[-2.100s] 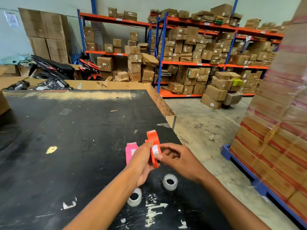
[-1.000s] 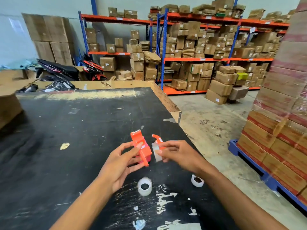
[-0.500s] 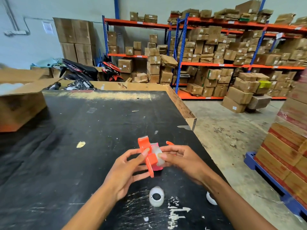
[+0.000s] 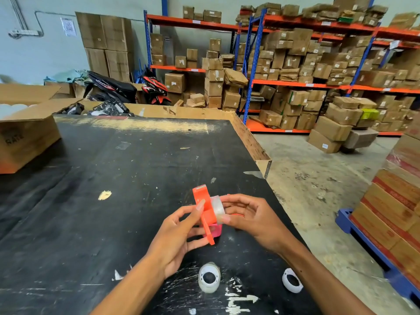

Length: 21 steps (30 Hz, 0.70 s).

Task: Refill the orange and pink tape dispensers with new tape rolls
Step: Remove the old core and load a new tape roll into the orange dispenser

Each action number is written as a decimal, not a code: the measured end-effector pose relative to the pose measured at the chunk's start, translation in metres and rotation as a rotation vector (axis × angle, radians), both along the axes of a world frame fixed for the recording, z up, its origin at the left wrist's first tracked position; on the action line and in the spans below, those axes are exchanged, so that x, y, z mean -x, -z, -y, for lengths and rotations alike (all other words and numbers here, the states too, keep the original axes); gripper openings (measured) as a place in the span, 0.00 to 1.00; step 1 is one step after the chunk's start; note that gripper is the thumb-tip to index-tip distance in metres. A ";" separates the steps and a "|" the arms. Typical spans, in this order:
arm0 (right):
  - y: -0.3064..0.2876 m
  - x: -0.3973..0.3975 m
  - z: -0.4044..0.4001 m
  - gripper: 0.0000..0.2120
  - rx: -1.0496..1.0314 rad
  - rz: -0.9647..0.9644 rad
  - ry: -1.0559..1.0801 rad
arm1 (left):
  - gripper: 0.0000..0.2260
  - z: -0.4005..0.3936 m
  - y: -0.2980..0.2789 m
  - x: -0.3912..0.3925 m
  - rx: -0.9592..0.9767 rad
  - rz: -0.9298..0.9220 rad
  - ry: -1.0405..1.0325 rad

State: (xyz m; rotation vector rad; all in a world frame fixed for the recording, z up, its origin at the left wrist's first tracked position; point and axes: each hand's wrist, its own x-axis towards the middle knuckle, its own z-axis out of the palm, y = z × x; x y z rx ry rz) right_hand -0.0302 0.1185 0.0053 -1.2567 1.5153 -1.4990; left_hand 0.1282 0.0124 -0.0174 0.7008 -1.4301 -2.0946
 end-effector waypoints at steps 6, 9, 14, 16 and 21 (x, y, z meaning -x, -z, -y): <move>-0.001 0.009 -0.002 0.19 -0.036 -0.004 -0.062 | 0.23 -0.002 0.001 0.013 -0.032 0.008 -0.034; 0.002 0.008 0.000 0.19 -0.024 -0.004 -0.043 | 0.24 -0.003 0.002 0.018 -0.058 0.015 -0.034; -0.004 0.012 0.003 0.14 -0.036 -0.055 0.027 | 0.25 0.002 0.006 0.022 -0.091 0.013 -0.027; -0.001 0.023 0.009 0.10 -0.056 -0.132 0.230 | 0.24 0.004 0.008 0.020 -0.100 0.010 -0.025; 0.034 0.062 0.032 0.14 -0.510 -0.588 0.407 | 0.16 0.011 0.009 0.014 -0.107 0.034 -0.053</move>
